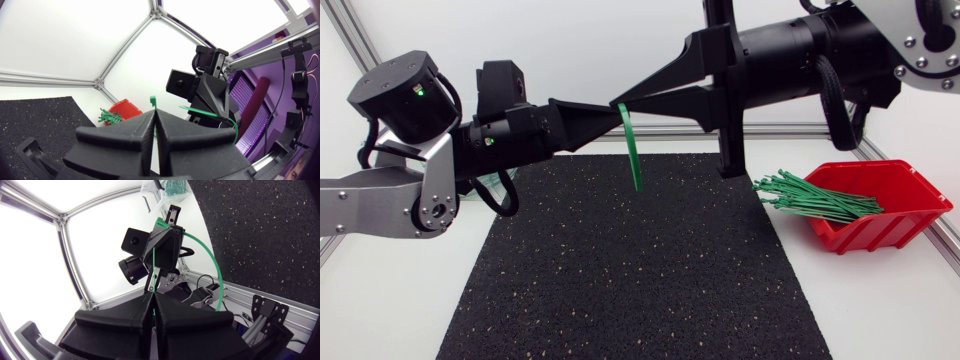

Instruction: Take a green cable tie from the red box, thread the tail through the head to close it, then place it in the transparent bin on the left.

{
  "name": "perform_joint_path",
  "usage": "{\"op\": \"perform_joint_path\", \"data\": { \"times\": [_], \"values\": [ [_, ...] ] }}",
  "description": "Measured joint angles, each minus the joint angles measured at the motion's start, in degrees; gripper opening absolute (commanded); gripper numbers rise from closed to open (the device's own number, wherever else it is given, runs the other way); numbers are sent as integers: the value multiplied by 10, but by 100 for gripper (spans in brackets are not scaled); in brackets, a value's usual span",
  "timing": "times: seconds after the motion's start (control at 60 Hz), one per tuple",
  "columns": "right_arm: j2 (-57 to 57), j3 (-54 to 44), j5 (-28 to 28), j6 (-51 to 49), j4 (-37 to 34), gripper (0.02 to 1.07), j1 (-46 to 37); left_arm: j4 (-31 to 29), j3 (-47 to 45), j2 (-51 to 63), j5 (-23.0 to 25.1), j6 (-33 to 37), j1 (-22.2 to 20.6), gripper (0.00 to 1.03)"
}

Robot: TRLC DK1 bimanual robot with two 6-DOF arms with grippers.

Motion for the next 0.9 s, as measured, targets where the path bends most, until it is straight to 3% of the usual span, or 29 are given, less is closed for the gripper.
{"op": "perform_joint_path", "data": {
  "times": [0.9],
  "values": [
    [-43,0,17,2,17,7,0,0,0,-45,0,0,-8,3]
  ]
}}
